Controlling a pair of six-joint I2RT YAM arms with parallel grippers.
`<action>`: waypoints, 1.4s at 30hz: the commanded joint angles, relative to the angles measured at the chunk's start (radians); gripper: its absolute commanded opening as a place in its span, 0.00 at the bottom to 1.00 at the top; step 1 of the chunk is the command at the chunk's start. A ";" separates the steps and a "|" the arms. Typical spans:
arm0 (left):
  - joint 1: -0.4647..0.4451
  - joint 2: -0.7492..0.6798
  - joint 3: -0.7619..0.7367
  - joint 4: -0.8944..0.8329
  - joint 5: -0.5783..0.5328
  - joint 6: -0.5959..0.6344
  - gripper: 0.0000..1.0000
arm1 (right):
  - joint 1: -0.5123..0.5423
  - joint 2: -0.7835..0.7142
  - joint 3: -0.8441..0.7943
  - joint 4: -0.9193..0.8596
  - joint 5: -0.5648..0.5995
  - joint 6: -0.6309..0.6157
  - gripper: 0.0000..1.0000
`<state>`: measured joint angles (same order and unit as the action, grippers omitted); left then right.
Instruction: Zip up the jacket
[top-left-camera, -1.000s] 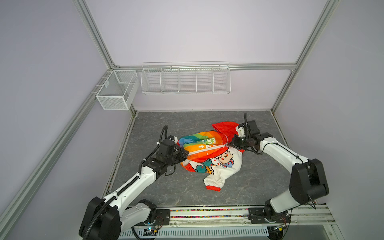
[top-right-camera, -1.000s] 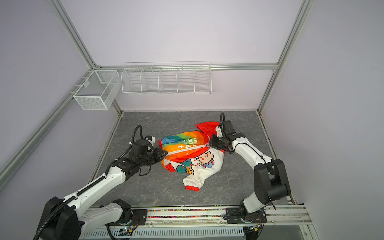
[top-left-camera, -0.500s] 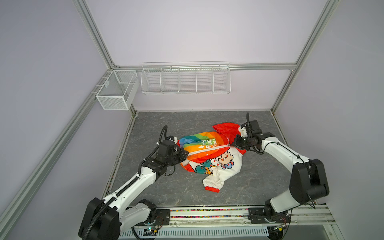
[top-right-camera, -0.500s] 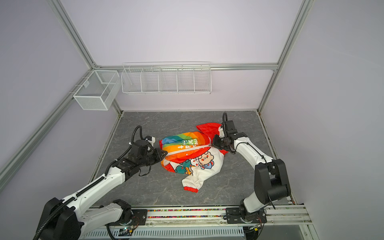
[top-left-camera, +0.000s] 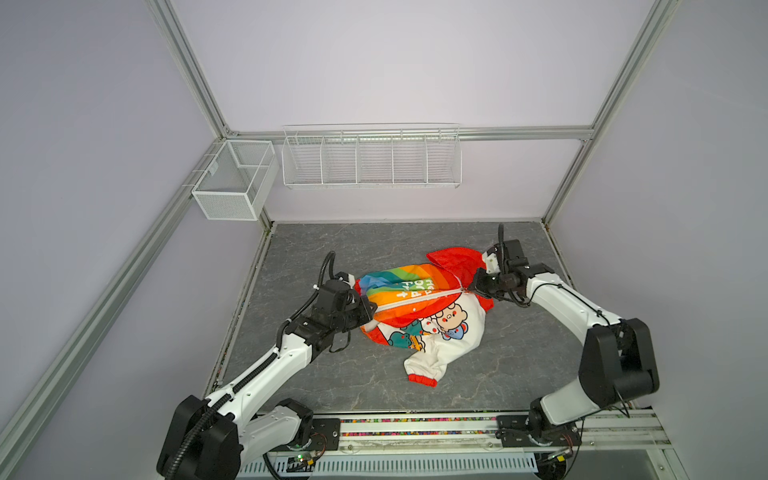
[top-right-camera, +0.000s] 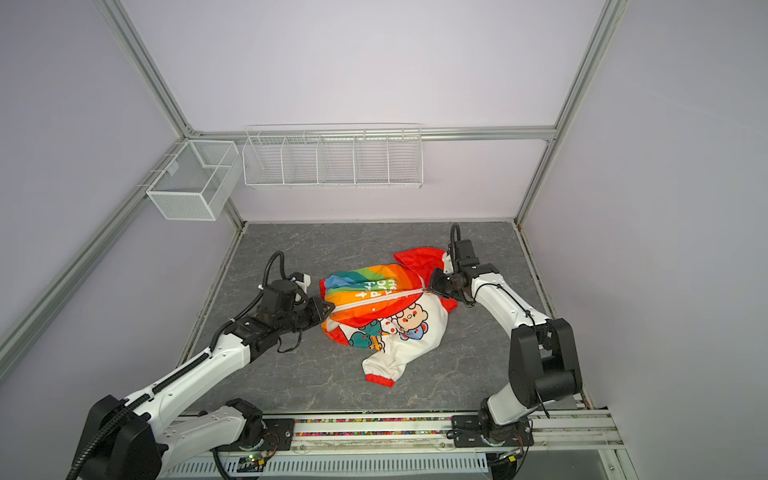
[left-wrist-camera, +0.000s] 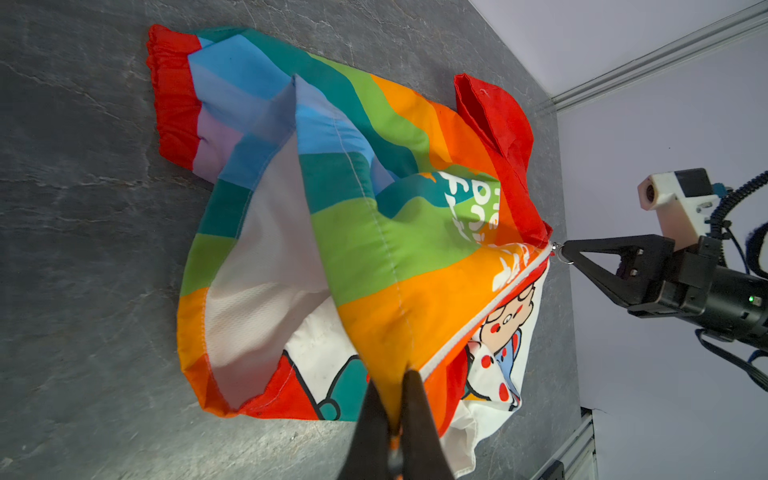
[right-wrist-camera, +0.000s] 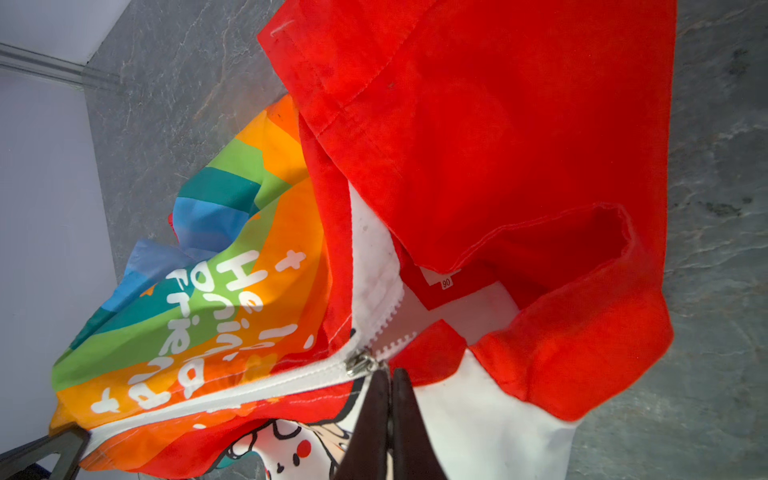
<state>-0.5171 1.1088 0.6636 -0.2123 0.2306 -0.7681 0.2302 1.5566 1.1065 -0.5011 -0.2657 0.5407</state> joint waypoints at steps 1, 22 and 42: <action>0.003 -0.017 -0.001 -0.026 -0.036 0.024 0.00 | -0.017 0.020 0.019 -0.014 0.034 -0.024 0.07; 0.003 0.006 0.002 -0.013 -0.040 0.030 0.00 | -0.020 0.041 0.027 0.010 -0.015 -0.016 0.07; 0.154 0.623 1.228 -0.381 -0.072 0.363 0.00 | -0.228 0.263 0.699 0.120 -0.375 0.077 0.07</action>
<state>-0.3798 1.6859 1.6920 -0.4576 0.1802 -0.5007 0.0418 1.8278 1.7401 -0.4549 -0.5690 0.5728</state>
